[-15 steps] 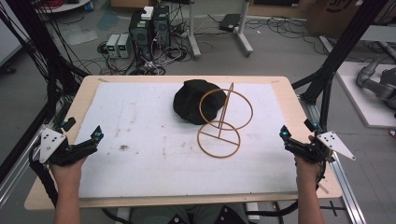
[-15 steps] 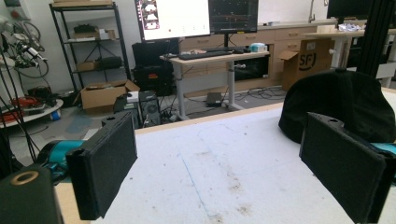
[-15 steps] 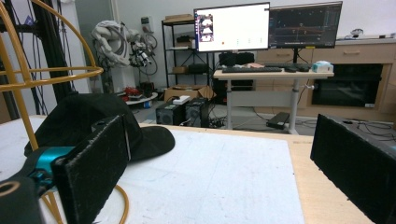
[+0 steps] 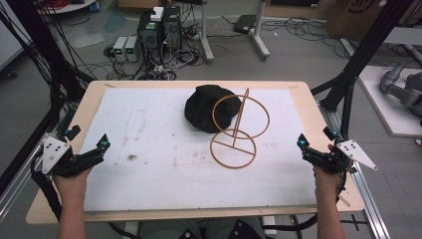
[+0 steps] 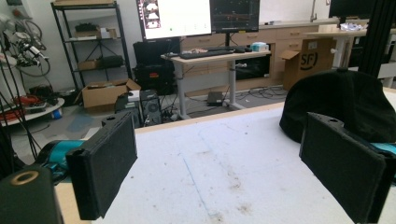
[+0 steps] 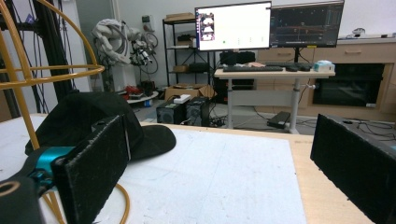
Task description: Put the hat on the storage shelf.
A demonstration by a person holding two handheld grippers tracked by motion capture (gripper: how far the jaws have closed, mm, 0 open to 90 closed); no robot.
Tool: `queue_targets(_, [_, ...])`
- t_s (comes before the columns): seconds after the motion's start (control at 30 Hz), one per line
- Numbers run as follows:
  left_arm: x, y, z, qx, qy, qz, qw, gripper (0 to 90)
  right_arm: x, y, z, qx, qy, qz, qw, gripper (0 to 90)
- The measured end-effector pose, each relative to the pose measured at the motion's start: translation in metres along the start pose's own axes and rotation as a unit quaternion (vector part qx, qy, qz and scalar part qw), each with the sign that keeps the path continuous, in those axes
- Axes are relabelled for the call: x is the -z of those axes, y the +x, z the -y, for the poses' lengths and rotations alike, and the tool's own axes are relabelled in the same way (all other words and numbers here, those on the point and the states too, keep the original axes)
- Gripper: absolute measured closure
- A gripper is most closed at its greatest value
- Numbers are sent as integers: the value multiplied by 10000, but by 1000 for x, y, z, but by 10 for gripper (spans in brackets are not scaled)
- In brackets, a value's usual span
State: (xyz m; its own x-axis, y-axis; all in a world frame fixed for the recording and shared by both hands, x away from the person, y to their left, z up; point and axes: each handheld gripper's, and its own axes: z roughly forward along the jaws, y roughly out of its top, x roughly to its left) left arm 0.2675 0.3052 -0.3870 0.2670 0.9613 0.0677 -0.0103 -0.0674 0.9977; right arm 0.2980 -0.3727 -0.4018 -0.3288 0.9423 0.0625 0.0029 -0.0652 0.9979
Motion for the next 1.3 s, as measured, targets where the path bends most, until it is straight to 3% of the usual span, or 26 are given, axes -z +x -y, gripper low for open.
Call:
queue_targets(0.6, [-18, -22, -18, -63, 3, 241, 9997, 115, 2, 0, 1, -39, 11, 30, 10000, 41])
queue_targets(0.87, [-39, -43, -22, -137, 64, 535, 9985, 115, 4, -1, 0, -67, -28, 78, 9999, 41])
queue_targets(1.3, [-66, -68, -30, -211, 63, 813, 9964, 115, 4, -3, 2, -86, -11, 98, 9999, 42])
